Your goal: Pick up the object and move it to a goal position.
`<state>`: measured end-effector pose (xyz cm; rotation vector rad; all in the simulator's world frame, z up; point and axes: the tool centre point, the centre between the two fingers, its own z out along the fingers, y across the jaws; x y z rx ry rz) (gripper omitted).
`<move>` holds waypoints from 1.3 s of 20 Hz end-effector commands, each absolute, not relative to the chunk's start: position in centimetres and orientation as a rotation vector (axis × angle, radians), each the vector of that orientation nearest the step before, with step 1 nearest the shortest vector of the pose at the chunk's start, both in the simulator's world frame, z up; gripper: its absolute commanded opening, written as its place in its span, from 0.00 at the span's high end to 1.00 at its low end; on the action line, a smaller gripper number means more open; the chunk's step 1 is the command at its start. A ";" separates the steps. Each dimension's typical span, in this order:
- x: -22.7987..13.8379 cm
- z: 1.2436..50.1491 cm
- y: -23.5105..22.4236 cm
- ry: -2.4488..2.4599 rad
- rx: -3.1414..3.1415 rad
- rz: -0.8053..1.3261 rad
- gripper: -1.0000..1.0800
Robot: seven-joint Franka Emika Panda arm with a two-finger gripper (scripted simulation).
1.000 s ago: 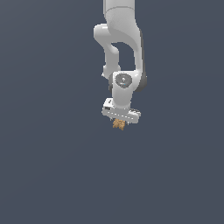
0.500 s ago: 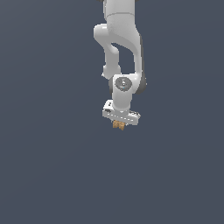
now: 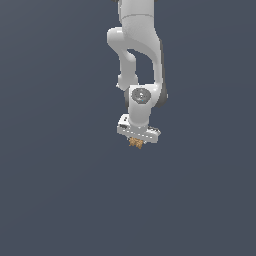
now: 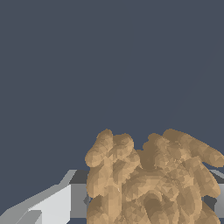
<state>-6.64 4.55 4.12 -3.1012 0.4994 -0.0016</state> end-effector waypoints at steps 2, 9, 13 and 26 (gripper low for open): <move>-6.4 4.7 4.7 0.499 -3.101 -0.003 1.00; -5.4 7.6 5.6 0.499 -3.101 -0.003 1.00; -4.4 10.4 6.4 0.500 -3.101 -0.002 1.00; 0.0 22.3 9.8 0.500 -3.102 -0.002 1.00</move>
